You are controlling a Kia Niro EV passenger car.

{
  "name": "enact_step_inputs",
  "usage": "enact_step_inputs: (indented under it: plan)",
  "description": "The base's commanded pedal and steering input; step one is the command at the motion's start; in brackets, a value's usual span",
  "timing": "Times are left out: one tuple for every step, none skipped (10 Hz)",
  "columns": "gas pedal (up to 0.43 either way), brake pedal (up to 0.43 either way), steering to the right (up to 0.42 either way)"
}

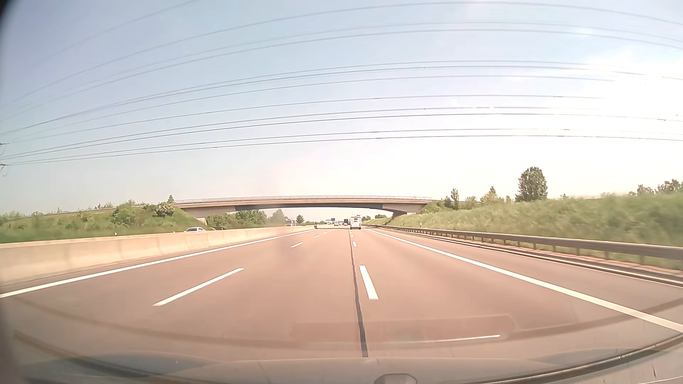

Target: Follow the waypoints while adhering to traffic rules and regulations

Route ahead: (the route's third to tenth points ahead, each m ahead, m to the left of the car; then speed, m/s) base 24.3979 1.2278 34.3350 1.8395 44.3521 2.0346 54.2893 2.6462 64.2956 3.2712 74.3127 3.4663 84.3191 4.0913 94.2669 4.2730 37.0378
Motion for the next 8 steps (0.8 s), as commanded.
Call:
enact_step_inputs:
  plan:
    - [0.331, 0.000, -0.006]
    - [0.331, 0.000, -0.006]
    - [0.331, 0.000, -0.006]
    - [0.331, 0.000, -0.006]
    - [0.331, 0.000, -0.006]
    - [0.331, 0.000, -0.006]
    - [0.331, 0.000, -0.006]
    - [0.331, 0.000, -0.007]
